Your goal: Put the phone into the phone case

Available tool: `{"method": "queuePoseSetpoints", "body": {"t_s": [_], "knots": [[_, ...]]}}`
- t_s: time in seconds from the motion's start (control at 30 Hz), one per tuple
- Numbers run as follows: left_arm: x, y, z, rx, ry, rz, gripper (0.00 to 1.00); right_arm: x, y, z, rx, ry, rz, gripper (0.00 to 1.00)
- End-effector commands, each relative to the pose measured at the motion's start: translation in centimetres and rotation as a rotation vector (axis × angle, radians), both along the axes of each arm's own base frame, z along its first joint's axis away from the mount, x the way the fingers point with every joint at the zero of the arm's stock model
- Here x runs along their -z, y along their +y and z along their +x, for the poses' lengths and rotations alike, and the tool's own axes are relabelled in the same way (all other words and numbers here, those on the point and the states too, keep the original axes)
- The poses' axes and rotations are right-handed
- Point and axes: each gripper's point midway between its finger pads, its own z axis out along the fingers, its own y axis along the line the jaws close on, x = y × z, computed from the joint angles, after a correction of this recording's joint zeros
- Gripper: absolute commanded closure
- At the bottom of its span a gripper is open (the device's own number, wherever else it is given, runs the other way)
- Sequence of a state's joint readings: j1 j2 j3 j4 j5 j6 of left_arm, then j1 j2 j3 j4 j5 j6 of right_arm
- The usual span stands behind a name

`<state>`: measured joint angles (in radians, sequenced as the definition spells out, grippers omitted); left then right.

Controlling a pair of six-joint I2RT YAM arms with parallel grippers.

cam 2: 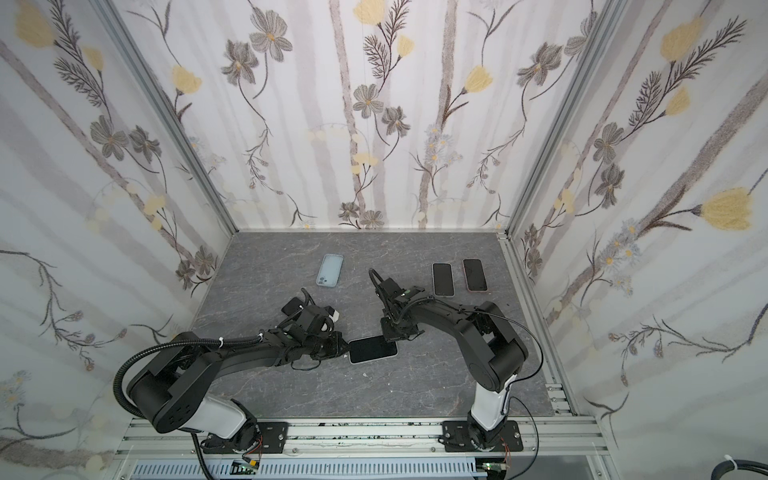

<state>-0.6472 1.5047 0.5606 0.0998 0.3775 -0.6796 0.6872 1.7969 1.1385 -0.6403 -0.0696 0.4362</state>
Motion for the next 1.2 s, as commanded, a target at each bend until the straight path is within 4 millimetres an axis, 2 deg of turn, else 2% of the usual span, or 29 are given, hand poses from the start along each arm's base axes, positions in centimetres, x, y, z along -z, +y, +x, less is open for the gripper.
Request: {"method": "queuePoseSetpoints", "body": {"t_s": [0.0, 0.2, 0.5, 0.67, 0.73, 0.87, 1.03, 1.17], "knots": [[-0.1, 0.1, 0.1, 0.0, -0.009, 0.01, 0.87, 1.1, -0.4, 0.0, -0.006, 0.004, -0.032, 0.9], [0.1, 0.1, 0.1, 0.002, -0.005, 0.01, 0.87, 2.5, -1.0, -0.3, -0.012, 0.02, -0.064, 0.91], [0.3, 0.2, 0.1, 0.001, -0.001, 0.015, 0.87, 5.7, -2.1, -2.2, -0.014, 0.09, -0.093, 0.92], [0.2, 0.1, 0.1, 0.0, -0.002, 0.013, 0.87, 5.5, -2.0, -2.3, -0.013, 0.094, -0.086, 0.92], [0.2, 0.1, 0.2, 0.001, -0.005, 0.014, 0.87, 4.6, -1.7, -2.0, -0.012, 0.082, -0.074, 0.91], [-0.5, -0.2, 0.7, -0.003, -0.022, 0.008, 0.87, 1.7, -0.7, -0.6, -0.017, 0.024, -0.039, 0.88], [-3.2, -0.8, 2.3, -0.011, -0.1, -0.023, 0.87, -4.1, 0.8, 1.8, -0.036, -0.122, 0.042, 0.83], [-5.8, -0.9, 3.6, -0.023, -0.181, -0.04, 0.87, -7.6, 1.6, 3.2, -0.104, -0.231, 0.081, 0.81]]}}
